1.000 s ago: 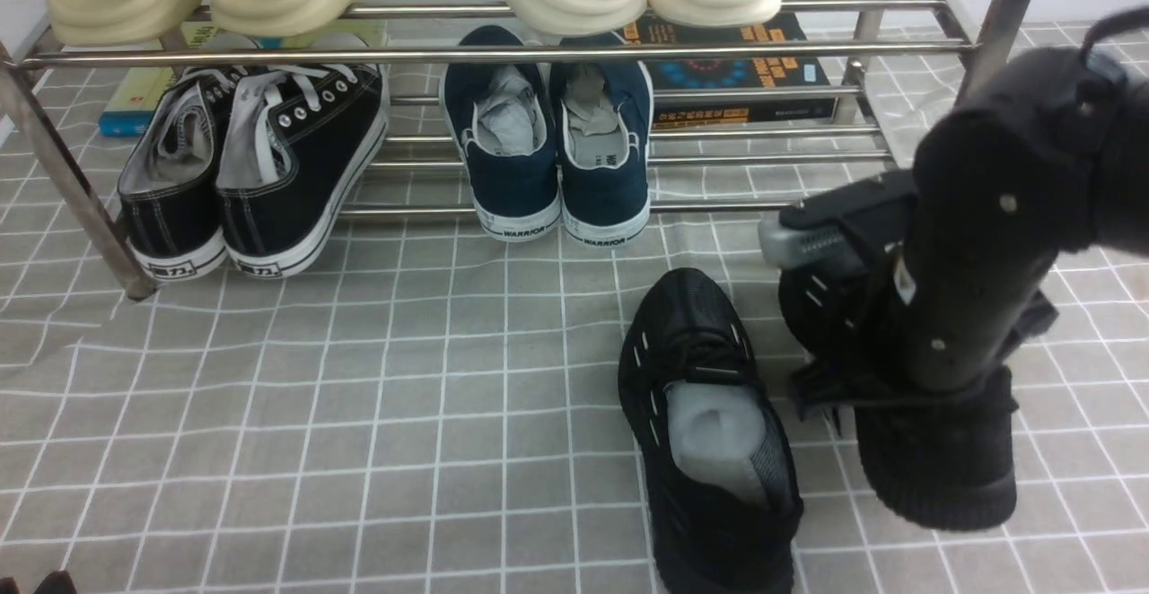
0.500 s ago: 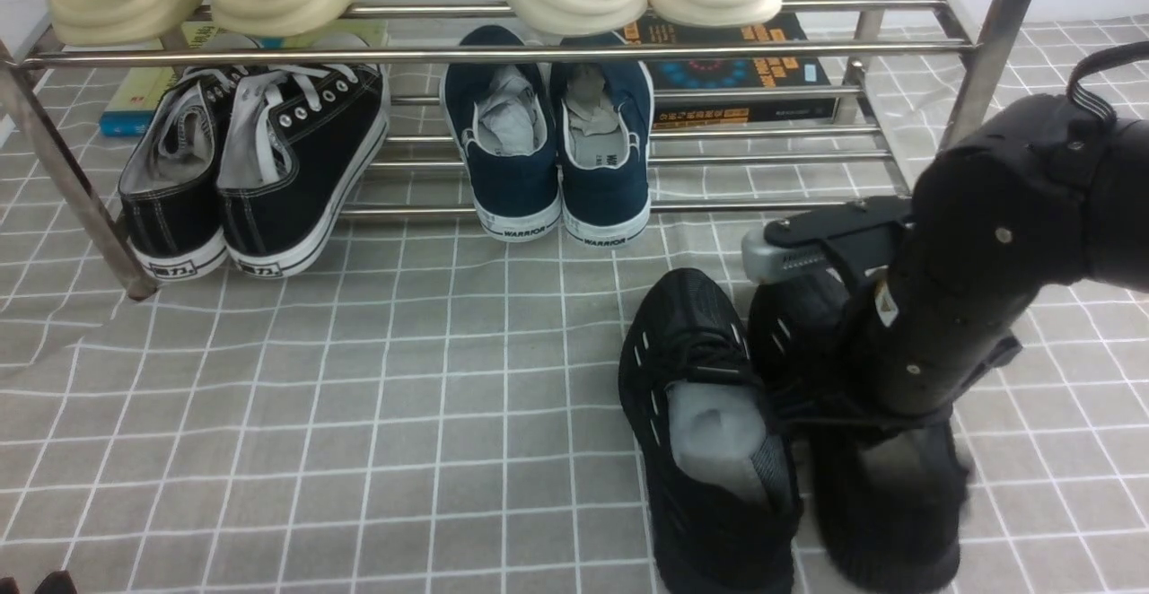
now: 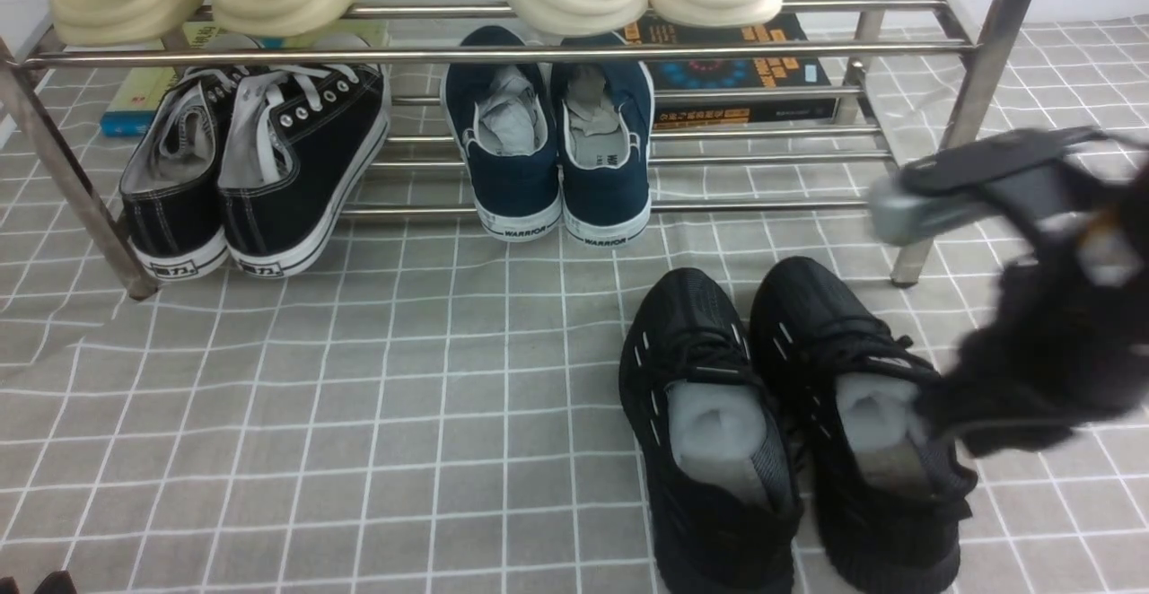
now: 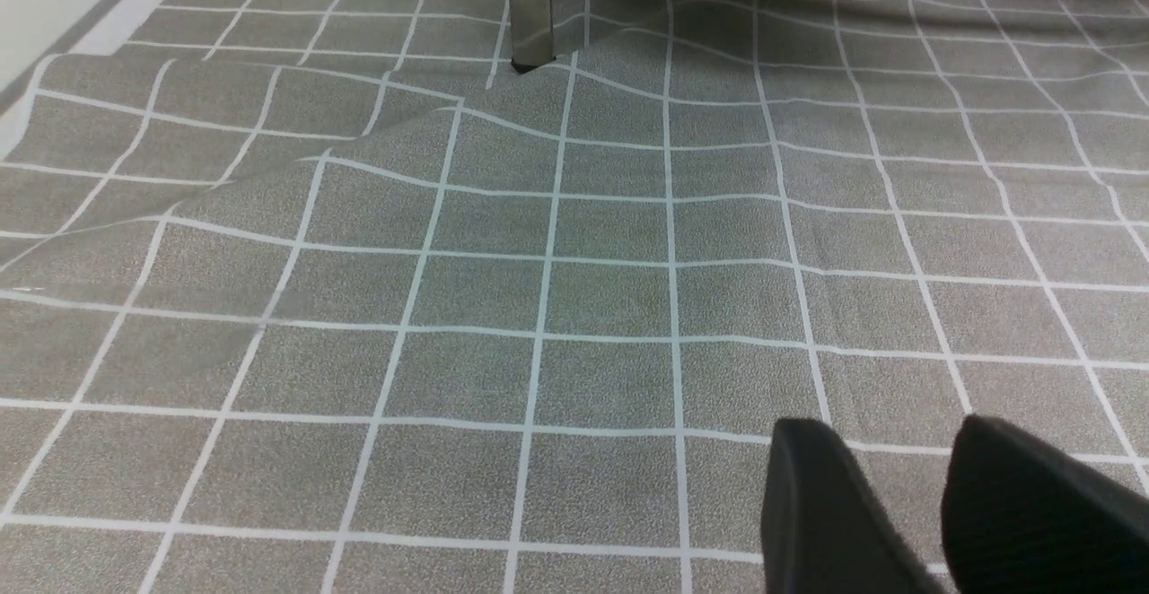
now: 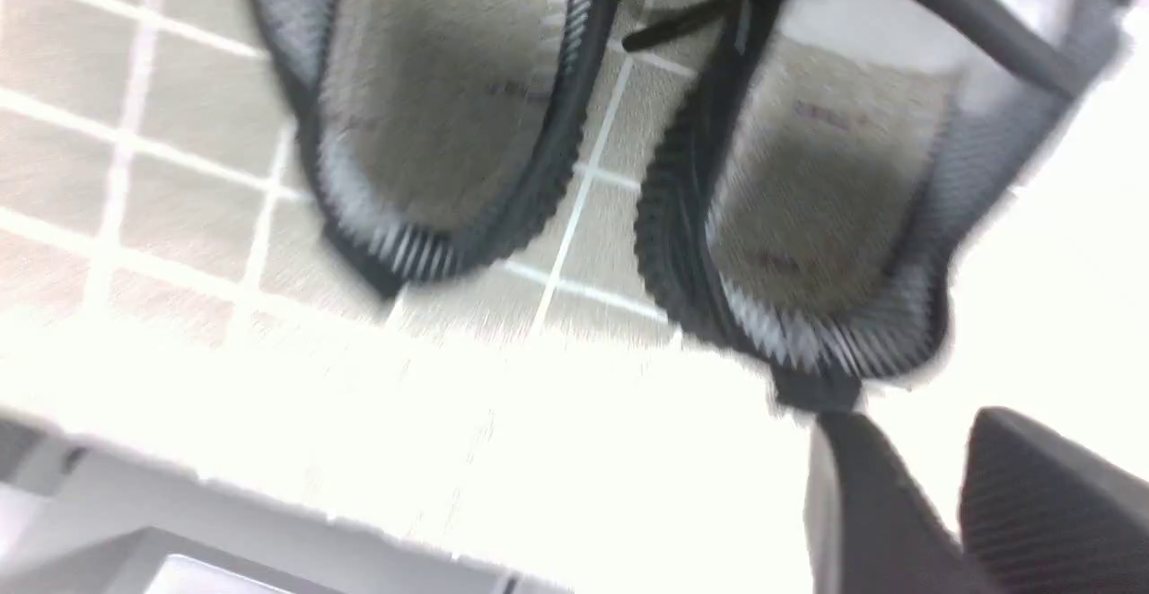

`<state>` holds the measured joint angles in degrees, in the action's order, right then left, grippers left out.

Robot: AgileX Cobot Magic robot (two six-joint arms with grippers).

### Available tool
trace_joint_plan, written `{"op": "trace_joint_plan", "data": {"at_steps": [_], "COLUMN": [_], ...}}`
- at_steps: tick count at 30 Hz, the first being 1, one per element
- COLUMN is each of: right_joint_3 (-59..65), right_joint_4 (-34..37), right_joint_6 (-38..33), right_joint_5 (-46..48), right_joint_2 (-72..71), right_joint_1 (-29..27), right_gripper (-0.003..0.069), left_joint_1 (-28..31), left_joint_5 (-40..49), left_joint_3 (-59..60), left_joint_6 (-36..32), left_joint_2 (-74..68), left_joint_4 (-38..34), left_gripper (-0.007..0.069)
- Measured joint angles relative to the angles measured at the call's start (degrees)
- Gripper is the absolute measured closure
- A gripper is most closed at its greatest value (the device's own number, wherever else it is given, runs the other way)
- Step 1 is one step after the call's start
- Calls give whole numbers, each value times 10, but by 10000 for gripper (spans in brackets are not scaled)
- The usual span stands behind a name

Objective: Take the shoes off the shelf with your hand from the grey coffee tablecloth.

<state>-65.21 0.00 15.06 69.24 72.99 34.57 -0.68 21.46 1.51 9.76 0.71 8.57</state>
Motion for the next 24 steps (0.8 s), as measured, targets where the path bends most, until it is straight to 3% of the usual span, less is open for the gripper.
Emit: {"op": "trace_joint_plan", "data": {"at_steps": [4, 5, 11, 16, 24], "right_joint_3": [83, 93, 307, 411, 437], "right_joint_4": [13, 13, 48, 62, 62], "right_joint_6": [0, 0, -28, -80, -87], "right_joint_5": [-38, -43, -293, -442, -477], "right_joint_2": [-163, -171, -376, -431, -438], "right_joint_1": [0, 0, 0, 0, 0], "right_gripper": [662, 662, 673, 673, 673], "left_joint_1": [0, 0, 0, 0, 0], "left_joint_5": [0, 0, 0, 0, 0], "left_joint_3": [0, 0, 0, 0, 0], "left_joint_6": [0, 0, 0, 0, 0], "left_joint_2": [0, 0, 0, 0, 0], "left_joint_4": [0, 0, 0, 0, 0], "left_gripper": [385, 385, 385, 385, 385]}}
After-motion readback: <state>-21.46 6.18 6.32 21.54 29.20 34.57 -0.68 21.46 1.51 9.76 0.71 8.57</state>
